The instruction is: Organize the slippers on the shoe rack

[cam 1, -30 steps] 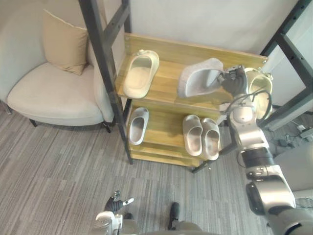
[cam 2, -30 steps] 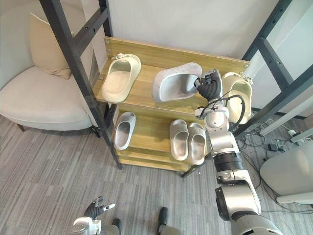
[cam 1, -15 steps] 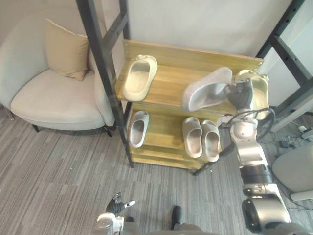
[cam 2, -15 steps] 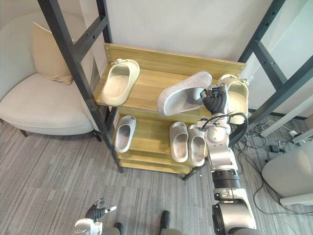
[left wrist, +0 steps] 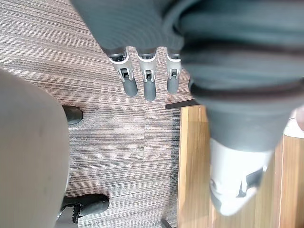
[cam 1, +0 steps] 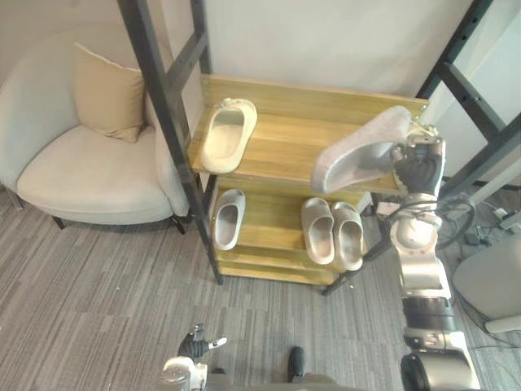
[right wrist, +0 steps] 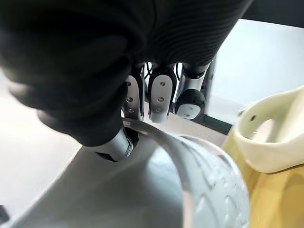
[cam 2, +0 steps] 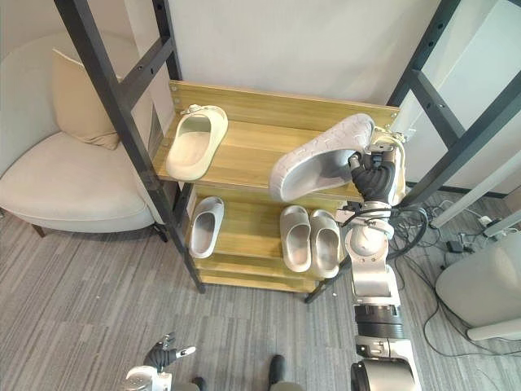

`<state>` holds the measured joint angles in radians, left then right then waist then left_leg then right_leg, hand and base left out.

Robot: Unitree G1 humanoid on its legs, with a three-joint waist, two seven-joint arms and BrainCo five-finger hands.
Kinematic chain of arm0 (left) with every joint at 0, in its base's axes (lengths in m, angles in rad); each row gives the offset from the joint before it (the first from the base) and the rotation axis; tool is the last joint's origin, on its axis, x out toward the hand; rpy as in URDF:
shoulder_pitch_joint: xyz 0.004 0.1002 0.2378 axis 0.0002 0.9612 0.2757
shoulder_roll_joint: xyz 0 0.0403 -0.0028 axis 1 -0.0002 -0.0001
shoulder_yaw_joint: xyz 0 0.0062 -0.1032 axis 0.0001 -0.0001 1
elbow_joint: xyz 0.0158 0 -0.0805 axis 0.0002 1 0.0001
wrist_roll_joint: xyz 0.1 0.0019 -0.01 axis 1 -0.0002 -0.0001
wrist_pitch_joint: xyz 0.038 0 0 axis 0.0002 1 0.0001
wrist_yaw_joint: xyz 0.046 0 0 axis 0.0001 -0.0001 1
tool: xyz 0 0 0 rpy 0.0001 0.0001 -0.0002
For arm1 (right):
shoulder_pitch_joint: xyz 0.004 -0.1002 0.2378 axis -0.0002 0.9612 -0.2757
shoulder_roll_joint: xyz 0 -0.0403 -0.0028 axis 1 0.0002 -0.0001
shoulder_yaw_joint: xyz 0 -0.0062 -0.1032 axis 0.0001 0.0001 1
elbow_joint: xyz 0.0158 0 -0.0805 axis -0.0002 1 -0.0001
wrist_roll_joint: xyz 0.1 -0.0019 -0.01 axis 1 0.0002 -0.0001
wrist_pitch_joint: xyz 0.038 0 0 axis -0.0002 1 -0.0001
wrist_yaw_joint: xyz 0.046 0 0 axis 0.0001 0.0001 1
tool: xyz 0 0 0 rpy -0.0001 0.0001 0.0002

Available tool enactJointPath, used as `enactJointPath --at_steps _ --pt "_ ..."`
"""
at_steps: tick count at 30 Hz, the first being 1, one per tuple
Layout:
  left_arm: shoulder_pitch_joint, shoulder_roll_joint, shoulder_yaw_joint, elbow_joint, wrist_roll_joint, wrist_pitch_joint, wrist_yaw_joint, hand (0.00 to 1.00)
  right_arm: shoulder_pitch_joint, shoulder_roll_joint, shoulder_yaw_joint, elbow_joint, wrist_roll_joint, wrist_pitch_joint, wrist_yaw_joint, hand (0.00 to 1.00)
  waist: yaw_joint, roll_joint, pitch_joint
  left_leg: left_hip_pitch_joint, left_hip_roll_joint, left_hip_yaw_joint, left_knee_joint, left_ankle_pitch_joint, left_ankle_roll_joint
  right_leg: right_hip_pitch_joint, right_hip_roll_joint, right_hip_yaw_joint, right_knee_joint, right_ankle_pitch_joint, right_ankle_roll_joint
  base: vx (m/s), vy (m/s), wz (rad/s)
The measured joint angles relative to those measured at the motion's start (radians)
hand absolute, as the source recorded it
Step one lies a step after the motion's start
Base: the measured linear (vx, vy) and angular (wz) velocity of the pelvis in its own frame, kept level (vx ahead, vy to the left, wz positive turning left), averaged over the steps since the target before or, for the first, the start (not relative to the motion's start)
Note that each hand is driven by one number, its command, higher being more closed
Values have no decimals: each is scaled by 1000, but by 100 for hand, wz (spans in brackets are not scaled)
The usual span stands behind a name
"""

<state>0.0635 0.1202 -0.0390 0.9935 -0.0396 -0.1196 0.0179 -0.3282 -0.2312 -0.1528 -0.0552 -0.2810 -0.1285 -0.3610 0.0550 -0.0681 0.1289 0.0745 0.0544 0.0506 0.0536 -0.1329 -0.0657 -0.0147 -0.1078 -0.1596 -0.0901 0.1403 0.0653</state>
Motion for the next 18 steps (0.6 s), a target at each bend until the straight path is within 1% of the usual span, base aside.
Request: enactJointPath --at_steps 4,8,10,15,18 --pt "0 3 -24 -2 0 -1 0 0 39 7 11 -100 7 -32 20 100 -1 4 -5 2 0 3 0 0 0 0 0 2 0 0 0 4 1 -1" --pt "0 7 -51 -4 0 -2 0 0 88 37 51 -177 8 -71 54 100 -5 5 -9 18 1 12 -1 0 0 12 0 8 0 0 0 7 7 -5" --pt "0 13 -77 -11 0 -3 0 0 119 41 78 -208 10 -75 71 100 -5 4 -11 27 1 16 -1 0 1 19 0 12 0 1 -1 -23 7 -6" --pt "5 16 -108 -12 0 -4 -1 0 204 73 127 -295 19 -107 115 100 -10 10 -25 42 3 26 0 -1 1 28 1 25 0 4 -2 -25 -1 -6" --pt "9 16 -119 -11 -1 -7 -1 0 272 76 147 -332 47 -111 141 100 -14 13 -27 68 5 30 -3 -3 -1 52 2 28 0 2 -1 -16 4 -4"
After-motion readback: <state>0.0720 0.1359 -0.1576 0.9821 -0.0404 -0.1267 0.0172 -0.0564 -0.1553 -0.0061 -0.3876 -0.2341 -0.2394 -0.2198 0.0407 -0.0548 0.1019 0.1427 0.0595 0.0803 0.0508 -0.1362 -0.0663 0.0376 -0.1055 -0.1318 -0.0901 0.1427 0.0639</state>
